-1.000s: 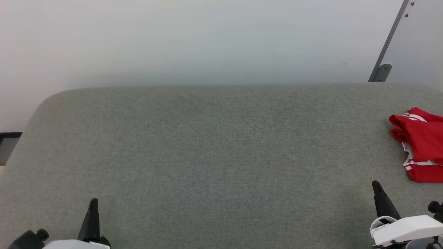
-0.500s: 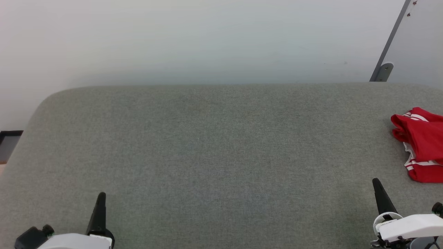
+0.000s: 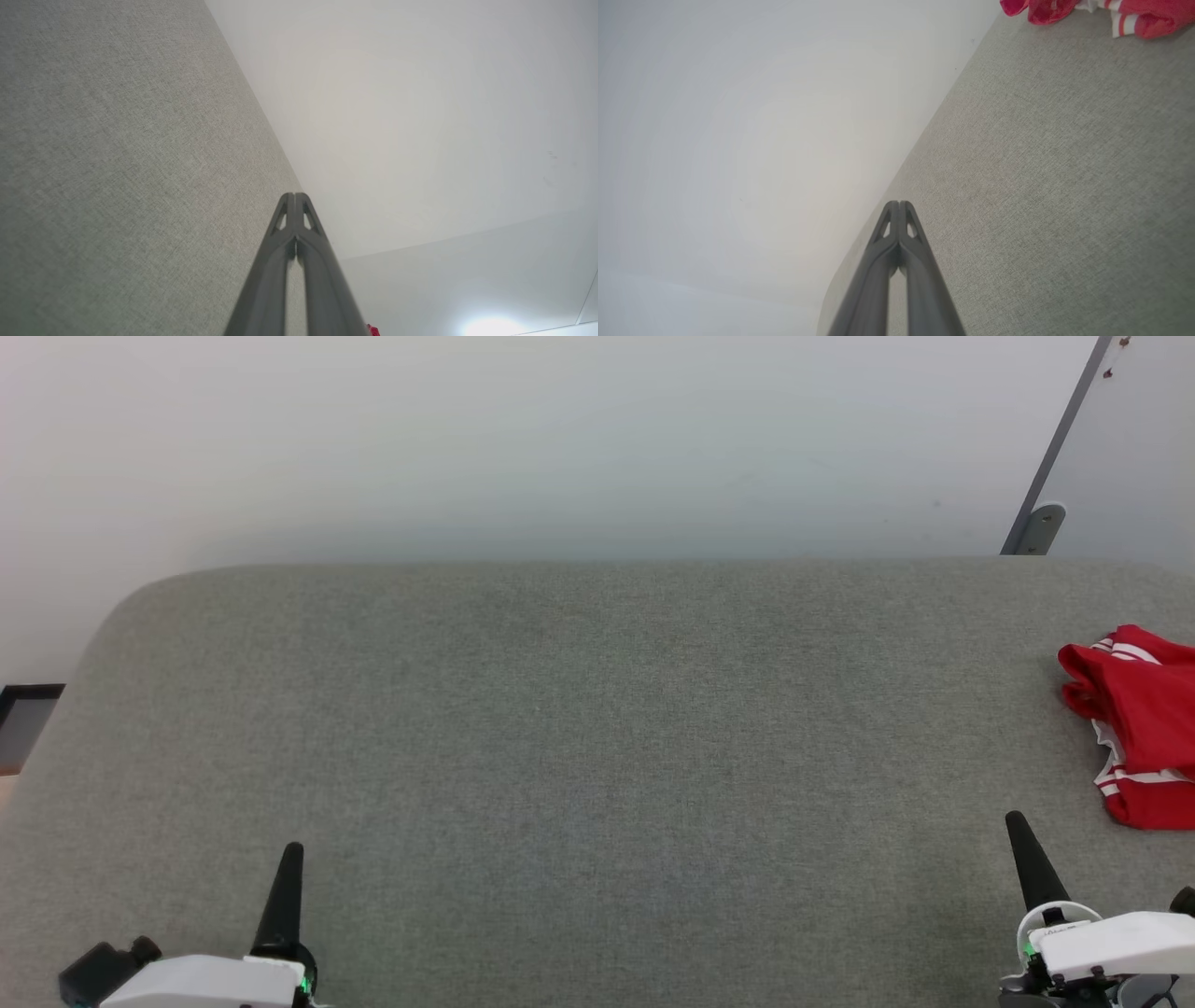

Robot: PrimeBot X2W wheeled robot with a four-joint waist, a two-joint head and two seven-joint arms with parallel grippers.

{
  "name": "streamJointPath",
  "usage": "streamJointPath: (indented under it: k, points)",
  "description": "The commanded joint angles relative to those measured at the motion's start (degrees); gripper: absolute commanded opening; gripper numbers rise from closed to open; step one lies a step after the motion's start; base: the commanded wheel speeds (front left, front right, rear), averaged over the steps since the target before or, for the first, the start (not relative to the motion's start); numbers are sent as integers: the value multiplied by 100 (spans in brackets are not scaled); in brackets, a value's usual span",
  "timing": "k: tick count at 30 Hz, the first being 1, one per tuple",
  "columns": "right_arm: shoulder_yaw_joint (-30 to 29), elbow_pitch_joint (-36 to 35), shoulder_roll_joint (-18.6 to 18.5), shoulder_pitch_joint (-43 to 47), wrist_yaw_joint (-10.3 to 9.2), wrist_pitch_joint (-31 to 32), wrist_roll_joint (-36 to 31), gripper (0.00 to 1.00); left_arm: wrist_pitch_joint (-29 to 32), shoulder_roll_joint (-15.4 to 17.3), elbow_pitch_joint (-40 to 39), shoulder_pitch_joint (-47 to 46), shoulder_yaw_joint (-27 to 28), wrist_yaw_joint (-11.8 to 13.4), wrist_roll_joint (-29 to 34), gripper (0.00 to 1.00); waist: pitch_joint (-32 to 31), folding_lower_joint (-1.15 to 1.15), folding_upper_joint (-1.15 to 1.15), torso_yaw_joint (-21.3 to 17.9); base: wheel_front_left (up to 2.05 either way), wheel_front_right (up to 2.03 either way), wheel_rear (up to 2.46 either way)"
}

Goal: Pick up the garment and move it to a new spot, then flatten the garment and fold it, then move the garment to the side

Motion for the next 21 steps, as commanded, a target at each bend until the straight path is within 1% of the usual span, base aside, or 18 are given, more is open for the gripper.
streamJointPath:
  k: [1, 21]
  points:
    - [-46, -79, 19, -115, -4, 36, 193, 0, 35, -2, -40, -121, 0, -11, -143, 0, 3, 0, 0, 3, 0, 0, 0]
    - [-198, -170, 165, -121, -6, 299, 1188, 0, 305, -180, -28, -265, -23, -14, -1013, 0, 32, 0, 0, 33, 0, 0, 0]
